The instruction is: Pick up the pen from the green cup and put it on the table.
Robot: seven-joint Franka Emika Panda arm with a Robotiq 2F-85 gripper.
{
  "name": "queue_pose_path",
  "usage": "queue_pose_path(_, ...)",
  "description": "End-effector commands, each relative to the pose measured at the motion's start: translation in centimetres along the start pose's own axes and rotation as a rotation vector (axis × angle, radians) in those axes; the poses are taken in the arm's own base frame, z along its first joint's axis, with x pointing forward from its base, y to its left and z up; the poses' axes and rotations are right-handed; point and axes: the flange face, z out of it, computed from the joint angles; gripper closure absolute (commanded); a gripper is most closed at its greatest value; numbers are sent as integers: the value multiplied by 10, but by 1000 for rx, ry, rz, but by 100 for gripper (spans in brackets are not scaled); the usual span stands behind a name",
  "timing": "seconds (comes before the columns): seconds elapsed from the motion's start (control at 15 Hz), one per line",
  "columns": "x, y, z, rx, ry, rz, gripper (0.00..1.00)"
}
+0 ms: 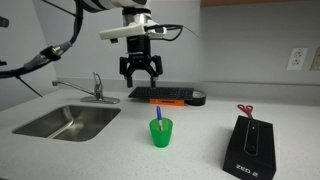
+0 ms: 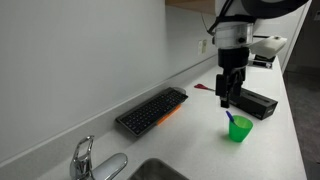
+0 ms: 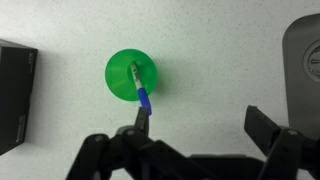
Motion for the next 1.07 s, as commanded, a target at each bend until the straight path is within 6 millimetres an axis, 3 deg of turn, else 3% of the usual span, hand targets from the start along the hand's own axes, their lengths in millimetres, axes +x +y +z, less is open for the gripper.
queue_pose_path(0.0, 24, 26, 18, -15, 3, -18, 0)
queue_pose_path(0.2, 28, 37, 32, -25, -17, -32, 0)
queue_pose_path(0.27, 21, 30, 31, 0, -25, -7, 0)
queue_pose_path(1.0, 28, 36, 56, -71, -106, -5, 0)
